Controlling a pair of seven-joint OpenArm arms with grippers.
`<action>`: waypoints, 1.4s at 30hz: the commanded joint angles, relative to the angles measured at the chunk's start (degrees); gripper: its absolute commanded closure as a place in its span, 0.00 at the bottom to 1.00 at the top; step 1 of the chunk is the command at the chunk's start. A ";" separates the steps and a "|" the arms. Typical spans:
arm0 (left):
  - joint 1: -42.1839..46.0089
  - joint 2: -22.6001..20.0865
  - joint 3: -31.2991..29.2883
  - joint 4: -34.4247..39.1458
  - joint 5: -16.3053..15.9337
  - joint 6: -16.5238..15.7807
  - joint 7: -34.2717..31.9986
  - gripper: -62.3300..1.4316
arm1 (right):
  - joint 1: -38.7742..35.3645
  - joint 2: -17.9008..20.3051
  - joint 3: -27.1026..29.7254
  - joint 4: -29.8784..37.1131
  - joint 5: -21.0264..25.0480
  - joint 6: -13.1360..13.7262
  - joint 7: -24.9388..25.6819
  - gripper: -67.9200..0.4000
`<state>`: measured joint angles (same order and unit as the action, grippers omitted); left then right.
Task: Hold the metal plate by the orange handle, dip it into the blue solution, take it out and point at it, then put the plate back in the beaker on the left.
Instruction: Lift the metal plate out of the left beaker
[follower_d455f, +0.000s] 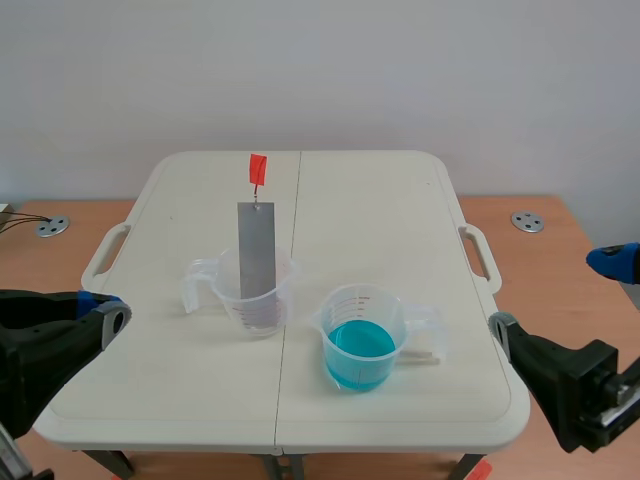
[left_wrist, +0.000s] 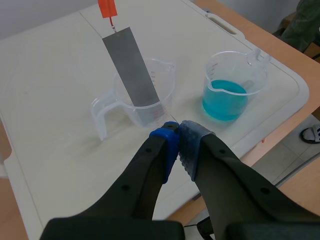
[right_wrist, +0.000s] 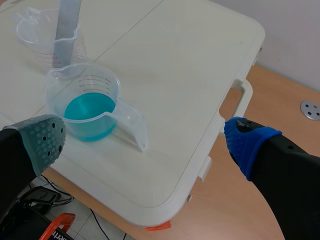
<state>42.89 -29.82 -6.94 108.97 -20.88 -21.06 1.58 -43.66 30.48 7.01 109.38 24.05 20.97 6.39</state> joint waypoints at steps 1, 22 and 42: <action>0.92 -0.17 -0.17 0.70 -0.26 0.59 0.24 0.94 | 0.81 0.13 0.07 1.03 0.68 0.07 1.07 0.02; 22.45 -8.46 -1.51 0.70 4.24 5.51 6.10 0.93 | 12.13 0.11 -6.12 -1.05 2.60 3.08 -0.11 0.02; 32.55 -8.46 -4.13 0.70 4.46 5.49 9.05 0.93 | 34.64 -2.40 -20.72 -11.98 6.45 4.35 -4.02 0.02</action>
<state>75.24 -38.57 -11.03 108.97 -16.29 -15.20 10.94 -10.04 28.47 -13.74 97.32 30.02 25.15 2.07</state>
